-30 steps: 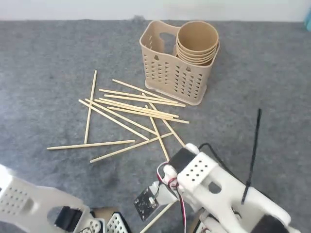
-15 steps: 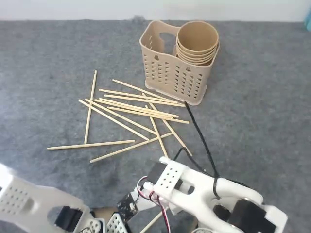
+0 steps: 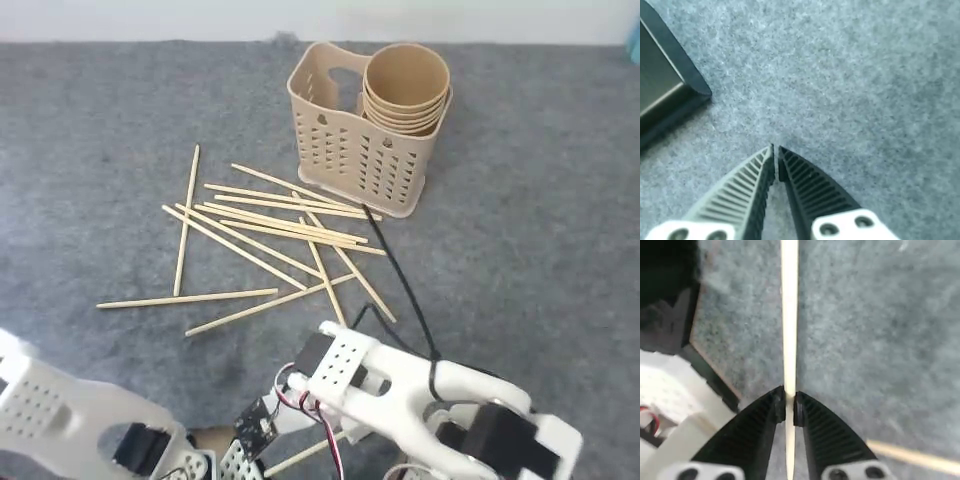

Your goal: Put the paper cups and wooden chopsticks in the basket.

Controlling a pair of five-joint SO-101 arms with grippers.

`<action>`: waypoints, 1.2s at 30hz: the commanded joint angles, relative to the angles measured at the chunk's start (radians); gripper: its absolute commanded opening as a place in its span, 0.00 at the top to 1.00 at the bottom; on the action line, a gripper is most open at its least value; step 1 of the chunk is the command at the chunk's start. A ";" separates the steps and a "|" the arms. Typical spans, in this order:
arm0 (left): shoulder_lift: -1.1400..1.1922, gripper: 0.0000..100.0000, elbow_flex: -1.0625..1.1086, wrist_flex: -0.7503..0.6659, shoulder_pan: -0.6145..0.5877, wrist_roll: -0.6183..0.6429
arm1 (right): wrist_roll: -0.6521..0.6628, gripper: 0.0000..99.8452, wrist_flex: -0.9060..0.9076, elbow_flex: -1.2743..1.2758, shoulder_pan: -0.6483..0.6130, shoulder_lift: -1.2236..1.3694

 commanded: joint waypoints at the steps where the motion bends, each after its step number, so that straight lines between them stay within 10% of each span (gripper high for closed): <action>1: -0.018 0.98 -0.005 -0.025 0.002 -0.003 | -0.049 0.99 0.153 -0.140 0.035 -0.193; 8: -0.029 0.99 -0.002 -0.015 0.035 0.003 | -0.239 0.99 0.246 -0.358 0.124 -0.550; 19: -0.043 0.99 0.013 -0.017 0.206 0.135 | -0.845 0.99 -0.222 -0.350 0.384 -0.776; 36: -0.672 0.99 0.582 -0.124 0.450 0.140 | -0.842 0.99 -1.231 -0.103 0.527 -0.753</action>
